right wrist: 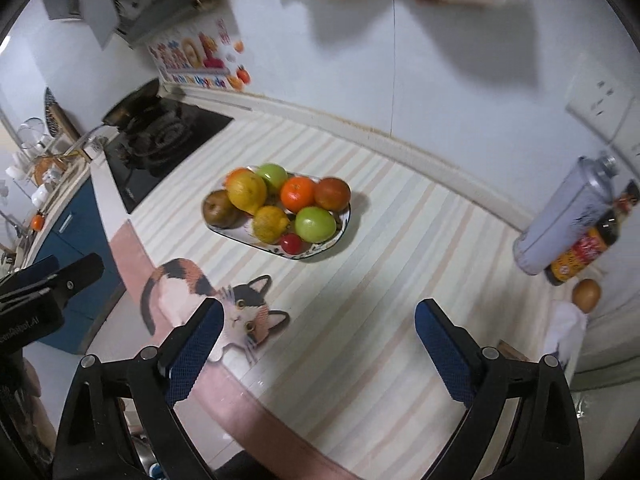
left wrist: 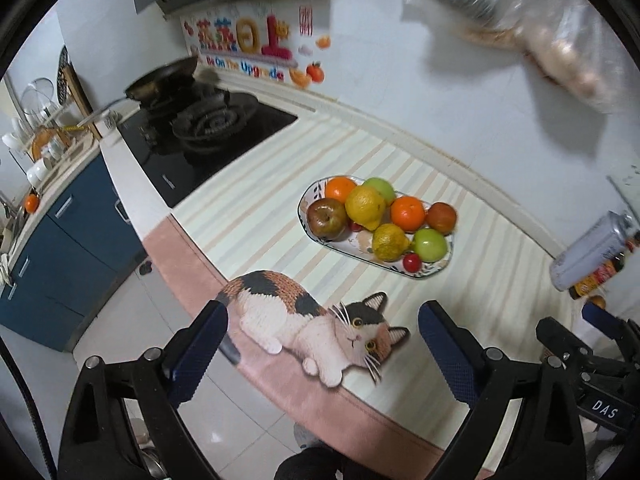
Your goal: Organize fruits
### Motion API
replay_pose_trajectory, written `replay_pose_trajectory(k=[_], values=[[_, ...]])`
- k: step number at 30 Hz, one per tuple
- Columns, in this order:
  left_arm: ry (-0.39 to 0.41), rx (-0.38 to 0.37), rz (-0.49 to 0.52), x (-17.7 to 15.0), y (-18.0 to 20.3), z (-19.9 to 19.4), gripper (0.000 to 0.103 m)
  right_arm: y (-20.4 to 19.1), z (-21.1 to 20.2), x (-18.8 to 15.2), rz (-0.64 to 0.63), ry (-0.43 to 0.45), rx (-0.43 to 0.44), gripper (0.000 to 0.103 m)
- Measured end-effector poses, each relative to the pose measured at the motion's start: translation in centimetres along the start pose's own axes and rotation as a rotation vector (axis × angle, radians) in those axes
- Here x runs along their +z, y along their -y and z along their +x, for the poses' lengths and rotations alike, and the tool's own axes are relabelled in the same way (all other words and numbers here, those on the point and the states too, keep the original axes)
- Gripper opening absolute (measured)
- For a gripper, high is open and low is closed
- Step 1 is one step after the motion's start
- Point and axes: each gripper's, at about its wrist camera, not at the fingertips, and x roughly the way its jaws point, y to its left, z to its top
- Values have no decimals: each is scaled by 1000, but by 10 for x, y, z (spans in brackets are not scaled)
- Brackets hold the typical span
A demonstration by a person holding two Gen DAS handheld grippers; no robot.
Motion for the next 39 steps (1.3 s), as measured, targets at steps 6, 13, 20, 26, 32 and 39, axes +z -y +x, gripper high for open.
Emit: replay_pose_trajectory(k=[6,13,20,26,32,39], values=[[48,-29,36,-20,-2,-61,98,-13,-76,-15,-12,78,-1,98],[122,-47,53,-33,-1,-113,98,-21,-145,-24,-8,154,9,98],[165,-58,49,-38,1,-141,98,-25,-183,-31,-15,195,10,98],[168,-65,55,-42,4,-148,98,-23,-186,-33,-13,186,9,98],[160,-66,54,-41,5,-146,98,-22,-181,-33,-7,173,13,99],[160,-52,50,-29,5,-130,101,-14,-151,-22,13,155,10,101]])
